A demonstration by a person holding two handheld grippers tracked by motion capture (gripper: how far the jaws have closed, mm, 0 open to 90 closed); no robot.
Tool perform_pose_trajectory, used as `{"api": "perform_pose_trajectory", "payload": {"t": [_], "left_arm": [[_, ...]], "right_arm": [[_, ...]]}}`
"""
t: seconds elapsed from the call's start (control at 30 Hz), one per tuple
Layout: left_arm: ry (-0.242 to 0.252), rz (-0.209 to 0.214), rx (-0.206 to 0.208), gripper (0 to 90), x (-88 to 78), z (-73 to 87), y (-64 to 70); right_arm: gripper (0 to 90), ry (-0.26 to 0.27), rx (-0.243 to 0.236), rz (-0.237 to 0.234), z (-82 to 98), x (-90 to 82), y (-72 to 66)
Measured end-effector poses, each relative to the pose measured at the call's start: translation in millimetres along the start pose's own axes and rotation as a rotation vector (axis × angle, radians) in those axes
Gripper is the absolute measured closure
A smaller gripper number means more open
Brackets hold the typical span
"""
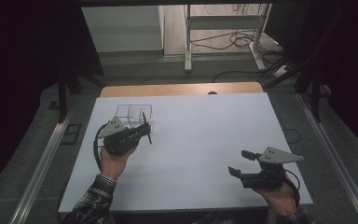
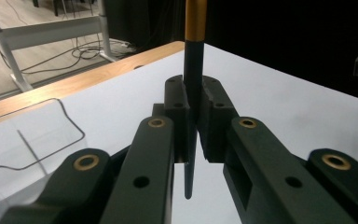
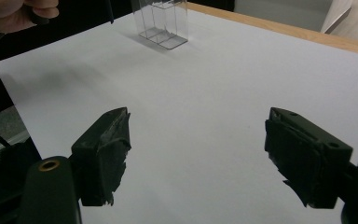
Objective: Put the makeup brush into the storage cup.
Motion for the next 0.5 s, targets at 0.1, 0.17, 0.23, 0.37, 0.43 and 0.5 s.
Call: {"api": "perform_pose_trajectory", "payload": {"t": [0.1,0.17,0.23,0.37,0.43,0.5], "left_arm": [[0.003,-0.008,-0.009,83.8,-2.3,-1.0,-4.9],[0.005,-0.017,-0.014,83.8,-3.5,-1.6,-8.0],[0.007,-0.022,-0.017,83.8,-4.1,-2.3,-10.1],[0.011,-0.031,-0.02,83.9,-6.4,-5.1,-14.1],[0.015,-0.036,-0.021,83.9,-7.9,-6.7,-16.3],[0.018,-0.041,-0.024,83.9,-9.1,-8.0,-18.7]], "right_arm": [[22.9,0.0,0.002,0.001,0.2,-0.3,0.5],[22.9,-0.002,-0.001,0.001,0.3,0.2,0.3],[22.9,-0.008,-0.006,0.0,0.5,1.1,-0.3],[22.9,-0.015,-0.016,0.002,0.8,2.3,-1.3],[22.8,-0.015,-0.019,0.009,0.7,2.1,-0.9],[22.8,-0.015,-0.014,0.012,1.0,2.2,-0.3]]}}
Point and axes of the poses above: each handheld gripper's, and its own axes: x roughly forward along the jaws, z roughly out of its underside, y roughly to its right, the point moved 4 cm from there along x, roughly forward along the jaws, and after that the axes turned 12 degrees about -x, right-handed, at the moved point
